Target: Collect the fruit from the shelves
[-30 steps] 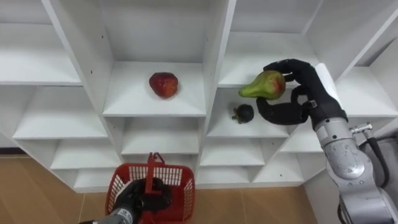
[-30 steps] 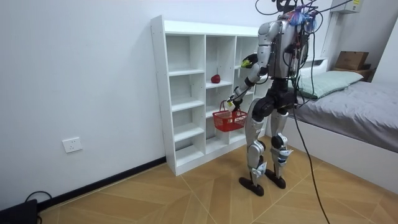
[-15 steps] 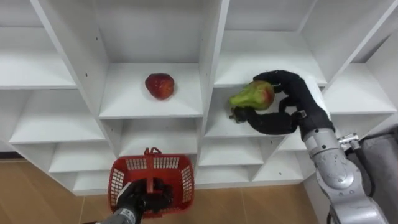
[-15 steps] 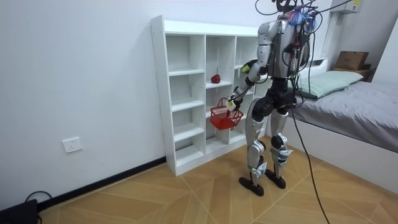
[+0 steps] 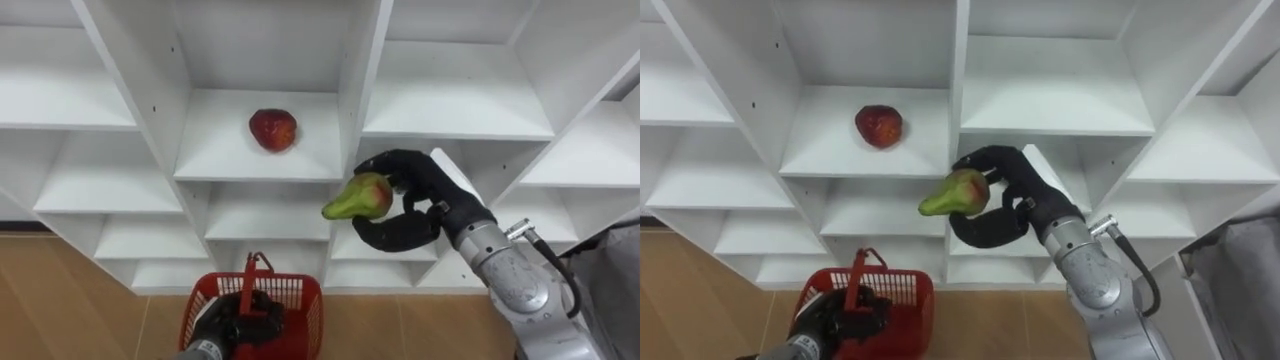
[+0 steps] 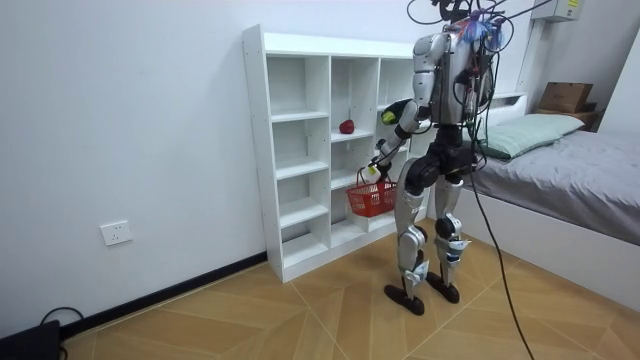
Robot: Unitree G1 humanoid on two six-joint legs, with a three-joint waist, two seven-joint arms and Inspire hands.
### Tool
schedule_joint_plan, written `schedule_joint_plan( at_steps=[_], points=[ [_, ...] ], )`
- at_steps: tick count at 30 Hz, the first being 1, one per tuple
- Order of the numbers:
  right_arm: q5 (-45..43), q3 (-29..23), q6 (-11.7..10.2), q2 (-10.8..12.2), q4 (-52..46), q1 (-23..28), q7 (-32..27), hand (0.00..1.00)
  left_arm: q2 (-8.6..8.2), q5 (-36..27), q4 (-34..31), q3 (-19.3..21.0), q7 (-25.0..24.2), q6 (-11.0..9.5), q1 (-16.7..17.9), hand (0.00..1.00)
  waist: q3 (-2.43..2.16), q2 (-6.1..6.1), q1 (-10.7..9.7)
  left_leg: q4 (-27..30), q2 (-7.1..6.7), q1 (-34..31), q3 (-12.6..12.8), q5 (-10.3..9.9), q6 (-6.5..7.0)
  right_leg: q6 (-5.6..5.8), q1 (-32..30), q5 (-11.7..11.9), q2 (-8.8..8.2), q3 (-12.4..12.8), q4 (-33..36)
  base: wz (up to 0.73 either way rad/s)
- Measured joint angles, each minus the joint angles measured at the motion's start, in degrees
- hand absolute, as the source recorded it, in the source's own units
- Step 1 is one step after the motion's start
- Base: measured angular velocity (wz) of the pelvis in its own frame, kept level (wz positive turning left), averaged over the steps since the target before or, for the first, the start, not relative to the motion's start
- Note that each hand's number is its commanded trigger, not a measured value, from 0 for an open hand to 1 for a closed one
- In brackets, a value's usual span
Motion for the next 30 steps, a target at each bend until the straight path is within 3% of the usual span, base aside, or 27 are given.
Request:
schedule_joint_plan(
  at_steps=[10,19,30],
  points=[
    [-0.32,0.0,0.0,0.2,-1.28,0.02,3.36,1.0,-0.22,0.04,1.36,0.09,-1.37,-0.04,0.04,1.0,0.13,0.39,0.04,0.14,0.01,-0.14,0.09,0.01,0.0,0.0,-0.1,0.0,-0.01,0.15,0.02,0.0],
    [-7.11,1.68,0.2,1.63,-2.73,0.12,7.47,1.0,-0.95,0.07,0.71,0.41,-3.65,0.07,-0.12,1.0,0.06,0.39,0.04,0.33,0.03,-0.18,0.09,0.01,0.0,0.0,-0.12,0.0,0.03,0.06,0.05,0.0],
    [-6.63,5.5,0.74,2.29,7.82,0.02,7.6,1.0,-0.28,1.76,-0.81,-3.07,-4.67,-0.1,-0.7,1.0,0.1,0.33,1.34,1.15,0.0,-1.18,-0.83,0.01,0.01,-0.03,-0.17,0.02,0.09,-0.16,0.1,0.04]
  ],
)
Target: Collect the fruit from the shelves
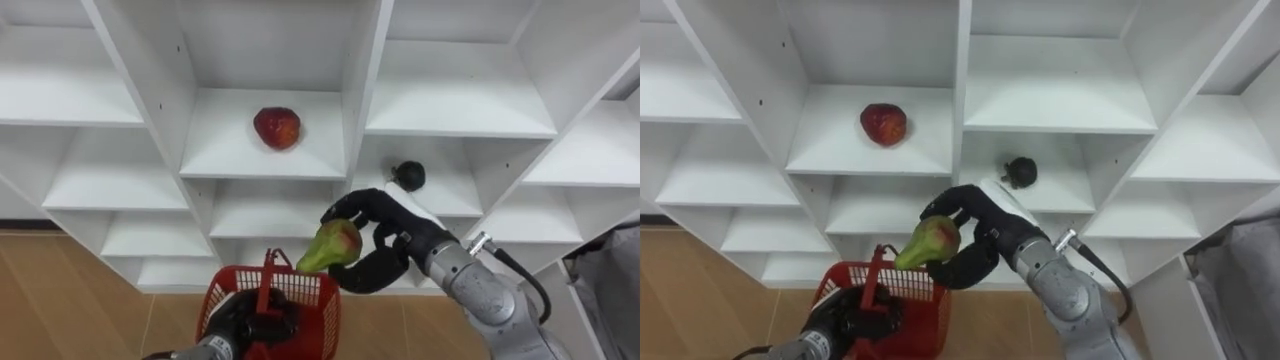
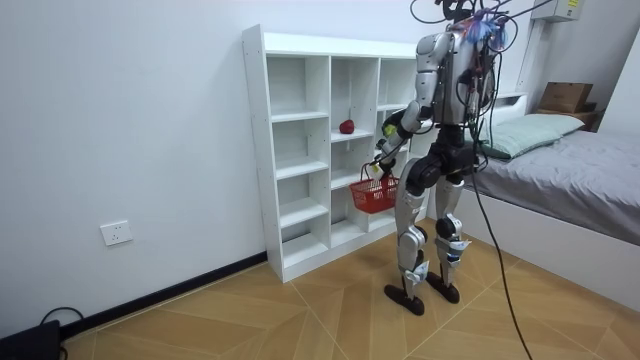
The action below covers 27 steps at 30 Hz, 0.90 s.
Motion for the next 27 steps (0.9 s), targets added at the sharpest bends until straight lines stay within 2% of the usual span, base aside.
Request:
schedule_joint_plan(
  at_steps=[5,21,27],
  points=[
    [-0.03,0.96,0.05,0.22,5.93,-0.24,-1.7,1.0,0.1,0.58,0.07,-0.69,0.17,0.02,0.01,1.0,0.05,0.07,0.56,0.52,0.02,-1.03,-0.03,0.01,0.03,-0.03,-0.77,0.02,0.0,-0.17,0.08,0.02],
    [0.23,2.25,0.02,0.26,7.5,-0.53,-4.05,1.0,-0.01,0.58,1.16,-0.69,0.21,0.01,-0.14,1.0,0.35,0.2,1.44,0.68,0.01,-2.27,-0.15,0.01,0.03,-0.04,-1.81,0.02,0.02,-0.44,0.05,0.0],
    [-1.84,2.23,0.02,0.45,9.95,-0.75,-4.33,1.0,-0.37,0.62,1.16,-0.59,0.19,0.0,-0.56,1.0,0.39,0.13,1.43,0.99,0.0,-2.91,-0.51,0.0,0.04,-0.03,-2.07,0.02,-0.05,-1.39,0.03,0.05]
  ],
)
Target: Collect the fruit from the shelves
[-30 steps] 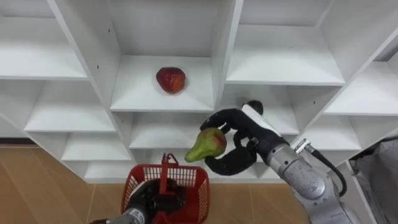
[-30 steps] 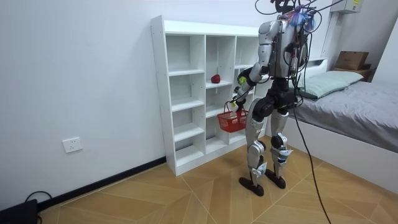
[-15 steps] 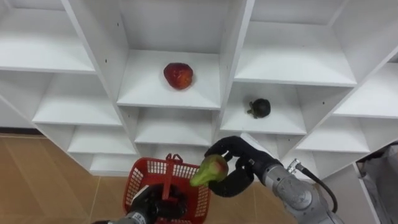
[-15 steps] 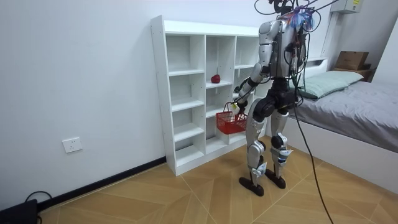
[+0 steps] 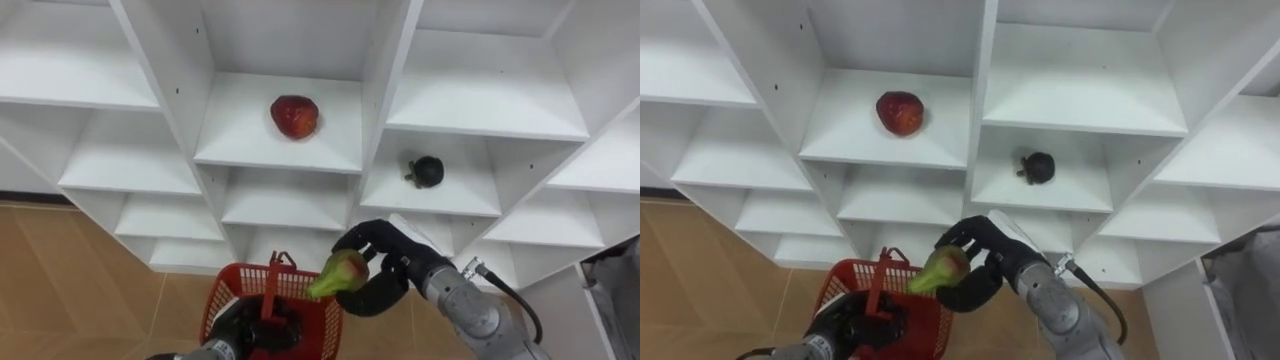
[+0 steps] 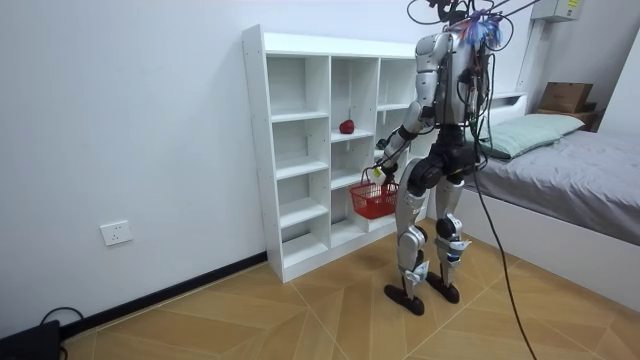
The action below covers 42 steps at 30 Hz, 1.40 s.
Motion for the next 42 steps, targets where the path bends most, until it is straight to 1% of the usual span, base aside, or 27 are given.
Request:
schedule_joint_plan(
  at_steps=[9,14,18,22,28,31,33,37,38,42],
  points=[
    [-0.56,-0.08,0.01,0.34,0.79,-0.39,-0.01,1.0,-0.42,0.01,0.0,0.26,-0.01,0.0,-0.68,1.0,0.13,-0.29,0.05,-0.03,-0.05,-0.09,0.03,0.0,0.0,0.01,-0.08,-0.01,-0.02,0.0,-0.16,0.0],
    [-0.71,-0.09,0.02,1.51,1.69,-0.46,-0.01,1.0,-0.67,0.01,0.0,0.31,-0.02,0.0,-0.9,1.0,0.11,-0.36,0.05,0.02,-0.09,-0.28,0.05,0.0,0.0,0.0,-0.08,-0.02,0.0,0.02,-0.6,0.0],
    [-2.41,0.02,0.02,1.89,1.96,-0.63,-0.02,1.0,-0.84,0.05,0.0,0.27,0.0,0.0,-1.26,1.0,0.1,-0.35,0.11,0.42,-0.05,-1.0,-0.09,-0.01,0.01,-0.06,-0.32,0.03,0.05,-0.04,-0.97,0.04],
    [-2.78,0.42,0.09,1.94,3.83,-2.84,-0.12,1.0,-0.87,0.03,0.0,0.12,0.28,0.0,-2.04,1.0,0.09,-0.32,0.11,0.68,0.02,-2.08,-0.31,-0.01,0.01,-0.13,-1.35,0.08,0.08,-0.44,-0.54,0.01],
    [-4.28,0.49,0.59,2.4,4.32,-4.29,-0.57,1.0,-1.32,0.02,0.0,0.31,0.32,0.0,-2.5,1.0,0.11,-0.3,0.24,0.83,0.01,-2.34,-1.0,-0.02,0.02,-0.12,-1.61,0.08,0.0,-0.92,0.02,0.02],
    [-4.37,0.48,0.59,3.37,4.89,-5.18,-1.37,1.0,-1.35,0.0,0.0,0.29,0.32,0.0,-2.52,1.0,0.12,-0.24,0.24,0.96,0.02,-2.35,-1.15,-0.01,0.02,-0.12,-1.55,0.09,-0.01,-1.1,0.09,0.0],
    [-4.4,0.5,0.6,4.53,6.91,-6.24,-2.3,1.0,-1.46,0.0,0.0,0.2,0.31,0.0,-2.53,1.0,0.16,-0.18,0.24,1.02,0.01,-2.35,-1.21,-0.01,0.03,-0.14,-1.51,0.1,-0.03,-1.15,0.09,0.0],
    [-4.96,1.36,0.57,5.22,8.53,-6.59,-2.8,1.0,-1.5,0.04,0.0,-0.34,0.31,0.0,-2.52,1.0,0.29,0.0,0.24,0.95,-0.03,-2.27,-1.29,0.0,0.04,-0.13,-1.33,0.1,-0.06,-1.28,0.07,0.02],
    [-5.3,1.81,0.57,5.81,8.7,-6.6,-2.95,1.0,-1.5,-0.03,0.0,-0.42,0.32,0.0,-2.53,1.0,0.31,0.03,0.17,0.95,-0.07,-2.26,-1.31,0.0,0.05,-0.13,-1.31,0.1,-0.06,-1.35,0.08,0.0],
    [-6.87,2.26,0.56,6.12,8.76,-6.81,-4.02,1.0,-1.56,-0.02,-0.01,-0.96,0.79,0.0,-2.58,1.0,0.38,0.13,0.1,0.91,-0.11,-2.14,-1.41,0.0,0.04,-0.13,-1.06,0.1,-0.08,-1.67,0.04,0.02]
  ],
)
